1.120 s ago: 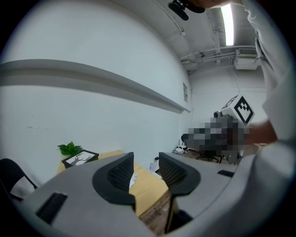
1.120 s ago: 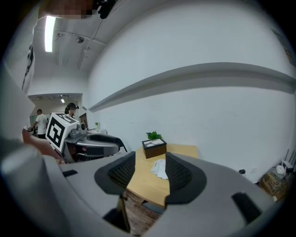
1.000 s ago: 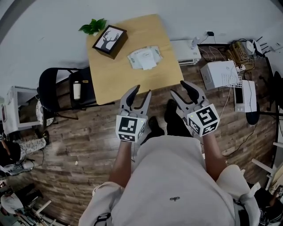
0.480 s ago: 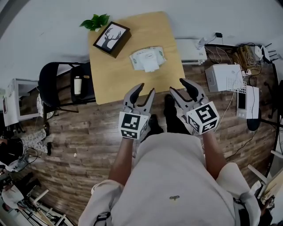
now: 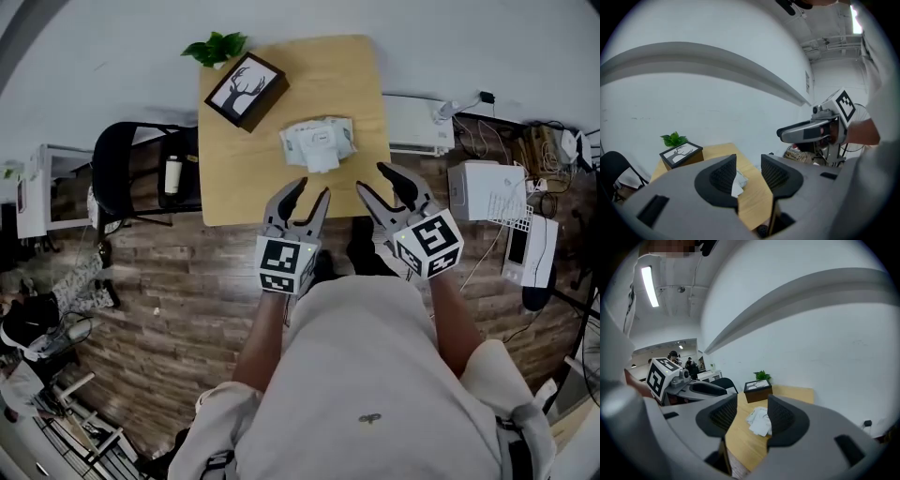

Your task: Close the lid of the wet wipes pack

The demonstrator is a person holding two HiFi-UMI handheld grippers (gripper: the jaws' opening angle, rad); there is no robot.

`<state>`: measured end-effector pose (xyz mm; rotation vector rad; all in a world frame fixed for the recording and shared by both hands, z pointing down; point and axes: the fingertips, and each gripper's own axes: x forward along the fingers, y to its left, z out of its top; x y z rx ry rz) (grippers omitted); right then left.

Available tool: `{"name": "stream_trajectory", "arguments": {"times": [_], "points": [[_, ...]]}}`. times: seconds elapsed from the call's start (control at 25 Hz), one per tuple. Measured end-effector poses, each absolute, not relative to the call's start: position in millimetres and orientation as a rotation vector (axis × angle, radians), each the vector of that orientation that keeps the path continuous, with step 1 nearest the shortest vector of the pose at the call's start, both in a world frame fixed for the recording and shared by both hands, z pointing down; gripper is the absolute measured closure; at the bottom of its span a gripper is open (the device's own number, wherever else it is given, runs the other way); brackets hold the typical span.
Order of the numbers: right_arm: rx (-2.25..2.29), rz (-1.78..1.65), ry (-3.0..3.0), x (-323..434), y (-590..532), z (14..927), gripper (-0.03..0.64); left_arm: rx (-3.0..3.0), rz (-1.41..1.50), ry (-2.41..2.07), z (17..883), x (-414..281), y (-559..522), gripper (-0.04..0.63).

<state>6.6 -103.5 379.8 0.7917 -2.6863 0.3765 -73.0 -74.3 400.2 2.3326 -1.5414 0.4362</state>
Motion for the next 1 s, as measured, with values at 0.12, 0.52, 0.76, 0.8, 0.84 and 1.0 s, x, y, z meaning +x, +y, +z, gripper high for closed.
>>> {"name": "stream_trajectory", "arguments": {"times": [0.12,0.52,0.76,0.8,0.84,1.0], "points": [[0.722,0.383,-2.702,8,-121,384,0.434,2.284,0.465,-1.592,408,-73,-89,0.446],[0.535,0.414,-2.702,10,-154,403,0.436,2.135,0.617,-1.667,452,-72,-109,0.446],[0.502,0.438,-2.678,5,-159,418,0.437,2.131,0.801,-1.647,484,-79,-114,0.426],[0.499,0.442,-2.672,5,-159,420,0.437,2.134,0.834,-1.638,490,-80,-114,0.422],[0.497,0.445,-2.665,4,-159,422,0.437,2.137,0.859,-1.63,495,-80,-115,0.417],[0.502,0.459,-2.646,1,-160,430,0.439,2.151,0.922,-1.596,516,-84,-119,0.411]]}}
